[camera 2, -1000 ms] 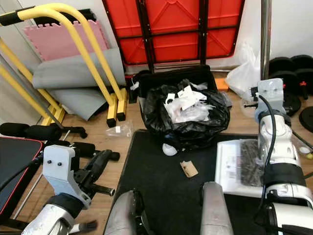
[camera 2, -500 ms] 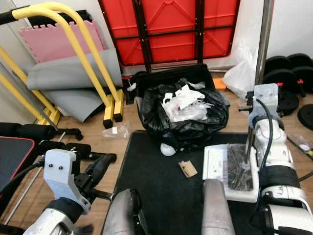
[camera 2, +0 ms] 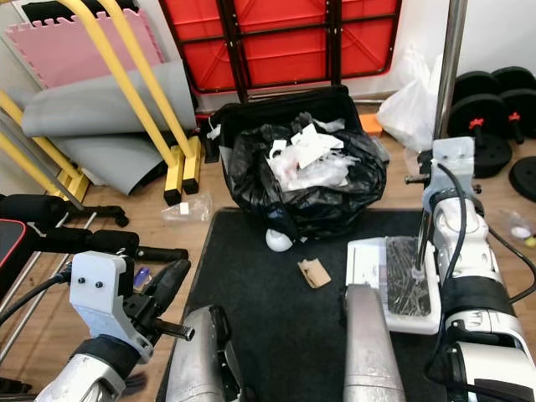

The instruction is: Sweep floor

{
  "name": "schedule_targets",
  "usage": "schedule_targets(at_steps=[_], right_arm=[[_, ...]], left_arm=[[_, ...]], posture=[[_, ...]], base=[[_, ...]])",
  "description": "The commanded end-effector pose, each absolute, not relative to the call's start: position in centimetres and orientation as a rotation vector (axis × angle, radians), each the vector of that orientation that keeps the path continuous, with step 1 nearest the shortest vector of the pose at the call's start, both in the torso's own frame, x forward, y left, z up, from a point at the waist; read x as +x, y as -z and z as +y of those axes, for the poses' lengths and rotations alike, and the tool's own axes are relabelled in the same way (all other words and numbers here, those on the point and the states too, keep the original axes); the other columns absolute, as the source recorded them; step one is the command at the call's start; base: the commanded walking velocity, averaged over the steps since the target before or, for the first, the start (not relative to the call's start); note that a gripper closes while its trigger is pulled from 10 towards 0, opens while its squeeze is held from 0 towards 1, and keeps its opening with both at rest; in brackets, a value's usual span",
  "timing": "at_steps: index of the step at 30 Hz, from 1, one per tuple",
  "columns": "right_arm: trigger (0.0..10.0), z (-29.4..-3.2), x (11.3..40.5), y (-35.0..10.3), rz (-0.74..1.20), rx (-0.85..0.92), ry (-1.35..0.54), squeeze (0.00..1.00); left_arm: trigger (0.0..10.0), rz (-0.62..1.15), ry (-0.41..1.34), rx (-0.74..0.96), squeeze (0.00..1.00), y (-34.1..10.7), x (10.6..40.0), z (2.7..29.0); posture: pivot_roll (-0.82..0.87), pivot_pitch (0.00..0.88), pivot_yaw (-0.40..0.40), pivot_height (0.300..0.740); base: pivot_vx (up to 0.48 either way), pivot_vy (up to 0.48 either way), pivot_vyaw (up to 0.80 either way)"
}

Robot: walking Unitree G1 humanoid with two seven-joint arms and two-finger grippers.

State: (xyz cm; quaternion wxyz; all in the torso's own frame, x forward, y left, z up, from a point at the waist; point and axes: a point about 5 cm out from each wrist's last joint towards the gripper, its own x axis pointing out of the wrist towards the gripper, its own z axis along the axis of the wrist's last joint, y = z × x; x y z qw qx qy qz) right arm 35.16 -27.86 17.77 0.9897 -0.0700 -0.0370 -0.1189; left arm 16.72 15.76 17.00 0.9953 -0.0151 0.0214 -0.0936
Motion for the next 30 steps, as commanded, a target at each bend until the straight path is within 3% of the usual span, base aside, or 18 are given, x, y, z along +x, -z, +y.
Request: schedule_targets(at_steps=[1, 2, 3, 4, 5, 7, 18, 19, 22, 23, 30], right_arm=[[10.0, -27.6, 35.3, -19.7, -0.196, -0.085, 0.224, 0.63], [10.0, -27.6, 35.3, -19.7, -0.196, -0.085, 0.224, 0.63], [10.0, -27.6, 35.2, -19.5, -0.195, -0.068, 0.22, 0.72], [10.0, -27.6, 35.2, -19.5, -0.195, -0.068, 0.22, 0.72], [10.0, -27.7, 35.0, -19.4, -0.196, -0.056, 0.219, 0.96], [10.0, -27.9, 34.7, -19.2, -0.196, -0.047, 0.213, 1.0], [10.0, -28.6, 33.0, -17.2, -0.089, -0.102, 0.193, 1.0], [10.0, -28.5, 31.9, -16.2, -0.049, -0.104, 0.178, 0.92], [10.0, -28.5, 31.2, -15.7, -0.027, -0.101, 0.167, 0.92], [10.0, -27.7, 29.5, -14.8, 0.001, -0.094, 0.133, 0.0], [10.0, -24.4, 24.7, -14.3, 0.014, -0.068, -0.005, 0.0]], left_arm=[[10.0, 0.059, 0.255, -0.026, 0.0, -17.0, 16.5, 15.5], [10.0, 0.059, 0.255, -0.026, 0.0, -17.0, 16.5, 15.5], [10.0, 0.059, 0.256, -0.026, 0.0, -17.0, 16.5, 15.6], [10.0, 0.059, 0.256, -0.026, 0.0, -17.0, 16.5, 15.6], [10.0, 0.06, 0.258, -0.026, 0.0, -17.0, 16.5, 15.6], [10.0, 0.06, 0.26, -0.026, 0.0, -16.9, 16.6, 15.6], [10.0, 0.059, 0.264, -0.026, 0.0, -16.9, 16.7, 15.5], [10.0, 0.058, 0.265, -0.027, 0.0, -16.9, 16.7, 15.4], [10.0, 0.057, 0.265, -0.028, 0.0, -16.9, 16.7, 15.4], [10.0, 0.055, 0.266, -0.03, 0.0, -16.8, 16.8, 15.4], [10.0, 0.042, 0.265, -0.032, 0.0, -16.7, 17.1, 15.1]], posture=[[0.01, 0.155, 0.075, 0.455], [0.01, 0.155, 0.075, 0.455], [0.01, 0.155, 0.075, 0.455], [0.01, 0.155, 0.075, 0.455], [0.01, 0.155, 0.077, 0.455], [0.0, 0.153, 0.077, 0.455], [-0.01, 0.151, 0.06, 0.455], [-0.01, 0.152, 0.054, 0.455], [-0.02, 0.153, 0.053, 0.455], [-0.04, 0.152, 0.045, 0.455], [-0.06, 0.139, 0.03, 0.455]], base=[[0.0, 0.0, 0.0], [0.0, 0.0, 0.0], [0.0, 0.0, 0.0], [0.0, 0.0, 0.0], [0.0, 0.0, 0.0], [0.0, 0.0, 0.0], [0.0, 0.0, 0.0], [0.0, 0.0, 0.0], [0.0, 0.0, 0.0], [0.0, 0.0, 0.0], [0.0, 0.0, 0.0]])
